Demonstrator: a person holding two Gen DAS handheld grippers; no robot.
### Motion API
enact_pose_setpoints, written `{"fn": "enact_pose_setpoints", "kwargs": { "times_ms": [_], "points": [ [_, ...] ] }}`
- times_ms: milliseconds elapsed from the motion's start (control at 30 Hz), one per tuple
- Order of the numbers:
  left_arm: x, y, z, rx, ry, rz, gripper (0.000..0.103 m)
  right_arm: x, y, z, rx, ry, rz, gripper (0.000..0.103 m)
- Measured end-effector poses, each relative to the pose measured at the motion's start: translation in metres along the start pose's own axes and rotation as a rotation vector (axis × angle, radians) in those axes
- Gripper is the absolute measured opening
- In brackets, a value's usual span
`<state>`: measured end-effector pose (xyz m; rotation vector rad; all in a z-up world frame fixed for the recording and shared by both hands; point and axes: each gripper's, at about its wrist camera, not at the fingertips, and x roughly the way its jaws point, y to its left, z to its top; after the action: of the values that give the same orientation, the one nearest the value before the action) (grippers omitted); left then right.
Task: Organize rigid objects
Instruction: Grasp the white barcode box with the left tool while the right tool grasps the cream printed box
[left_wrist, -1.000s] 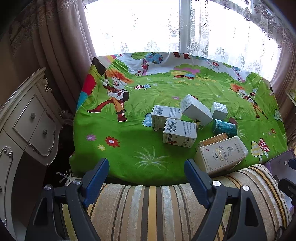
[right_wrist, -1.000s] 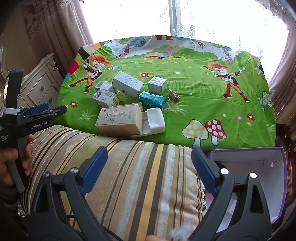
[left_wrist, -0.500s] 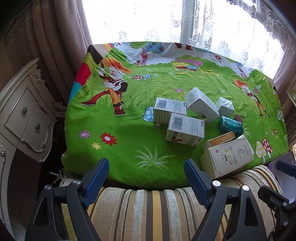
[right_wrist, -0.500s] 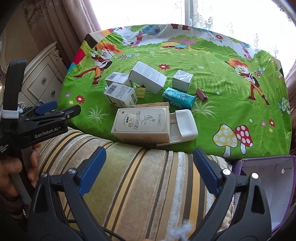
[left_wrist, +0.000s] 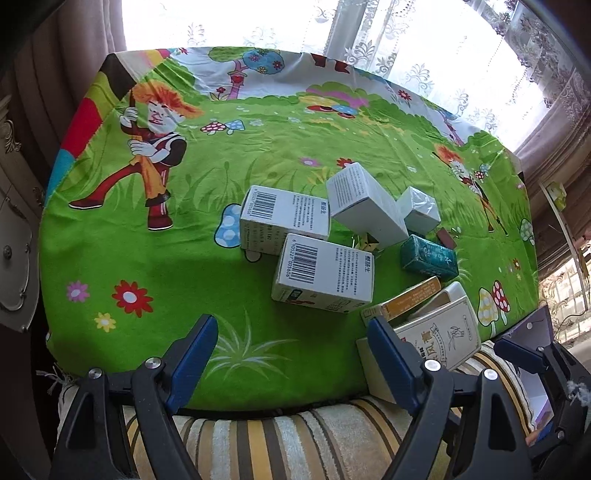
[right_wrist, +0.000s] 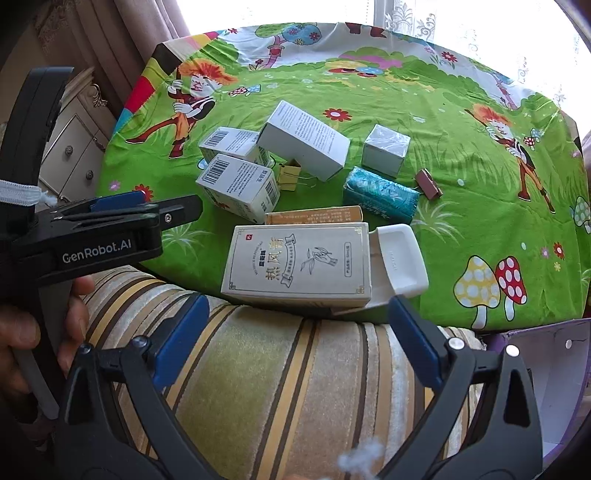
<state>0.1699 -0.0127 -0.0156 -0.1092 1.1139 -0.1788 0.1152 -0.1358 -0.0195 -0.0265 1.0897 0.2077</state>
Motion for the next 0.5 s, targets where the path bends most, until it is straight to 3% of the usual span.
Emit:
{"fn": "enact_pose_setpoints", "kwargs": {
  "times_ms": [333,500],
  "points": [
    [0.042,-0.020,0.025,0.061,0.067,0.009,0.086,0.012,0.007,0.011,-0.004,0.009,-0.037,0.099],
    [0.061,-0.013,0.028,0.029,0.108,0.007,0.086,0.021,0.010,0.013,-0.010,0.026,-0.045,0.099]
  ]
}}
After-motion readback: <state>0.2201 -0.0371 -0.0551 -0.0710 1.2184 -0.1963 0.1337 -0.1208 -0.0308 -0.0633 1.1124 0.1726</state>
